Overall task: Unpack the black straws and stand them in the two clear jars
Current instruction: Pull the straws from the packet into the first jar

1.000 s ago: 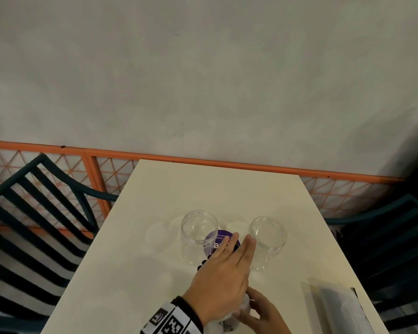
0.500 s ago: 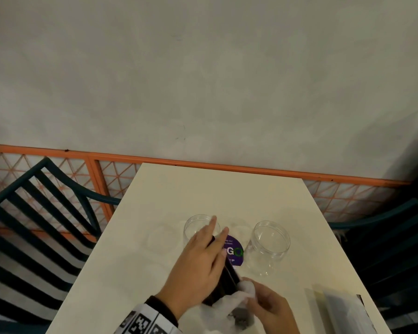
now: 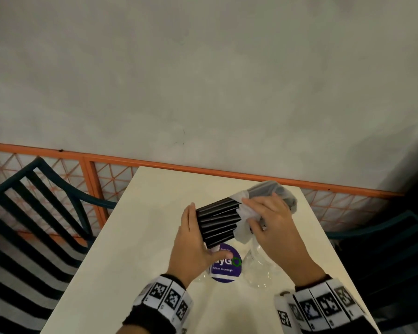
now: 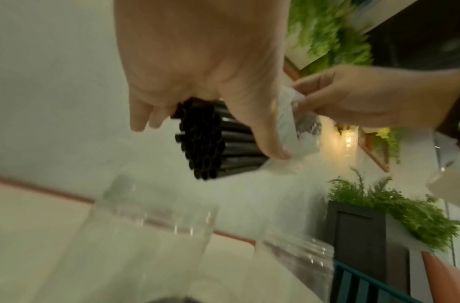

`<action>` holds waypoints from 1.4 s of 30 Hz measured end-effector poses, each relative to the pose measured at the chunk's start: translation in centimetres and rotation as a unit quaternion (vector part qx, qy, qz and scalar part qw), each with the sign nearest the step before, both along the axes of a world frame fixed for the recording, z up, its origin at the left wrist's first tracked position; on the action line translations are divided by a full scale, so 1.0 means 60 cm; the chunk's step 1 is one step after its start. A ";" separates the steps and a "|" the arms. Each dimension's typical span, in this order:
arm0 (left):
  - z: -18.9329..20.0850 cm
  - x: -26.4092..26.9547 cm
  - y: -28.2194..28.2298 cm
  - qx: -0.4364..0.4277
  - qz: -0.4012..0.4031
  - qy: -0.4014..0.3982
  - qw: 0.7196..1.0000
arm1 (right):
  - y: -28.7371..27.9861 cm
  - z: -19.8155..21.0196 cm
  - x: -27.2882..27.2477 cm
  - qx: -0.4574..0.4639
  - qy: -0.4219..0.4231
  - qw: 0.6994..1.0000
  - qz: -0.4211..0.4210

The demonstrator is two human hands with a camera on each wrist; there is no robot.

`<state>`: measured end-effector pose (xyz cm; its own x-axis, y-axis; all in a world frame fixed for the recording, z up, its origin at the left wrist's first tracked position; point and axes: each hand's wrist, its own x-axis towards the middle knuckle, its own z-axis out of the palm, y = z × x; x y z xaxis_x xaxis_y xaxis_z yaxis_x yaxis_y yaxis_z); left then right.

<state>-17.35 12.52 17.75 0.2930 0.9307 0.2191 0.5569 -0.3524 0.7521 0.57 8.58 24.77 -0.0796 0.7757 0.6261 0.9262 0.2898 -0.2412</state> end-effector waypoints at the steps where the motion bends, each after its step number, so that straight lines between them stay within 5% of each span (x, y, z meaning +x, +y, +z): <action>1: -0.016 0.007 0.002 0.000 0.022 -0.010 1.000 | 0.010 0.000 -0.005 -0.009 -0.015 1.000 0.009; 10: -0.096 0.032 0.012 -0.005 0.085 -0.060 0.995 | 0.044 -0.007 -0.030 -0.063 -0.104 0.991 0.061; 19: -0.108 0.035 0.012 0.027 0.068 -0.062 0.995 | 0.050 0.016 -0.032 0.011 -0.175 0.980 0.095; 25: -0.114 0.033 0.015 0.046 0.058 0.017 0.997 | 0.054 0.029 -0.041 0.017 -0.263 0.959 0.105; 34: -0.116 0.024 0.012 0.068 0.061 0.029 0.995 | 0.059 0.033 -0.052 -0.020 -0.310 0.943 0.119; 42: -0.105 0.020 0.007 -0.012 0.063 0.092 0.994 | 0.084 0.033 -0.067 -0.039 -0.307 0.946 0.098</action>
